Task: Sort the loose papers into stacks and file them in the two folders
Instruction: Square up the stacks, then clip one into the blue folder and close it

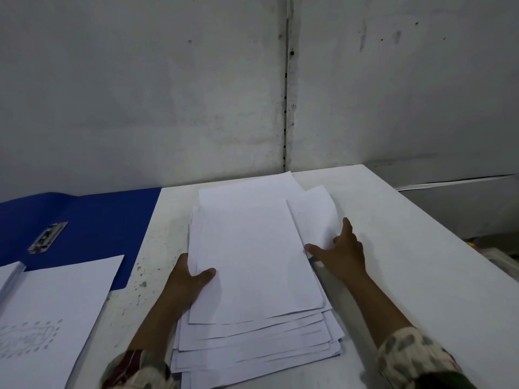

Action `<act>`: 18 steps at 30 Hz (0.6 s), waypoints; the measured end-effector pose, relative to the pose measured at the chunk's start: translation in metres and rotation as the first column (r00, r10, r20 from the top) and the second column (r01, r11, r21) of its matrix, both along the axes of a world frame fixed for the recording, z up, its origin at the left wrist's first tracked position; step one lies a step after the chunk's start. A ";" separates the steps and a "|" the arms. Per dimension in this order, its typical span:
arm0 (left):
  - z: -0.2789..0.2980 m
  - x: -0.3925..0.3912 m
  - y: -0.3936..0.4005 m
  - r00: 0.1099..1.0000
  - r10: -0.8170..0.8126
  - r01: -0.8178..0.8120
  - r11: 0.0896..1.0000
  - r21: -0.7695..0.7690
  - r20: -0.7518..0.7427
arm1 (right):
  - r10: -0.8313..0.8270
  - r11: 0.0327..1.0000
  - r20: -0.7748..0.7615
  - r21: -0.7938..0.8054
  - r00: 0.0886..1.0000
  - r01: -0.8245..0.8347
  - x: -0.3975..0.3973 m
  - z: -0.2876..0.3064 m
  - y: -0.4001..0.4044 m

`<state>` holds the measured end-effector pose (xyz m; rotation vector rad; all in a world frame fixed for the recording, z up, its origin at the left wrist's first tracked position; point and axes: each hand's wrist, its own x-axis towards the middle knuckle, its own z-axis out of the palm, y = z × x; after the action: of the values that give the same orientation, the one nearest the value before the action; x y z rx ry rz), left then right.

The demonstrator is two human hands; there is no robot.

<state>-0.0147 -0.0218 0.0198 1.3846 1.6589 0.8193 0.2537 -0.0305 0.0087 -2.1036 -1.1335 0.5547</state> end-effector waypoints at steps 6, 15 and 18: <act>0.001 0.000 -0.002 1.000 0.002 -0.002 1.000 -0.009 0.008 | -0.132 0.905 -0.638 0.234 0.759 0.355 -0.011 0.005 -0.001; 0.000 -0.001 -0.001 1.000 -0.002 0.003 1.000 -0.004 0.023 | -0.070 0.940 -0.859 0.112 0.507 0.321 -0.015 0.008 -0.008; -0.003 -0.004 0.002 0.999 -0.003 0.004 1.000 -0.014 0.035 | -0.065 0.978 -0.743 0.086 0.666 0.192 -0.020 0.008 -0.011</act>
<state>-0.0184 -0.0201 0.0171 1.3560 1.6322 0.8236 0.2341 -0.0414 0.0162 -1.5379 -0.5173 1.0844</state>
